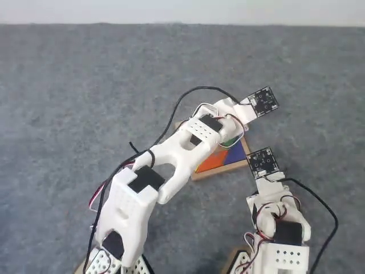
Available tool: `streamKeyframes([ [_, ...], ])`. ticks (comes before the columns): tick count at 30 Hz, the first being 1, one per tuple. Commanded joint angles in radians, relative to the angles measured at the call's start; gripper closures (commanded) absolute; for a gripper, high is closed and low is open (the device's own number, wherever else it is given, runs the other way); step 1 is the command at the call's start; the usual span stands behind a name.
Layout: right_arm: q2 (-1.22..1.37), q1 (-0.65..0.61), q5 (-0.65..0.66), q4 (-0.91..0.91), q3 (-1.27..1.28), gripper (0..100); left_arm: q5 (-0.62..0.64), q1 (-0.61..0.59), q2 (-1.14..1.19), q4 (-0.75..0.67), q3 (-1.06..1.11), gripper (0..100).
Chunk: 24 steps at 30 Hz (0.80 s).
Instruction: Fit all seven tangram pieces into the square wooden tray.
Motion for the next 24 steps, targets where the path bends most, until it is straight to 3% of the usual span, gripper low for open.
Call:
streamKeyframes([
  [1,-0.015,-0.002,0.008,0.002,0.017,99.1,0.002,0.002,-0.006,-0.028,-0.053,98],
  [24,-0.015,-0.002,0.008,0.002,0.017,99.1,0.003,0.0,0.095,-0.028,-0.131,98],
])
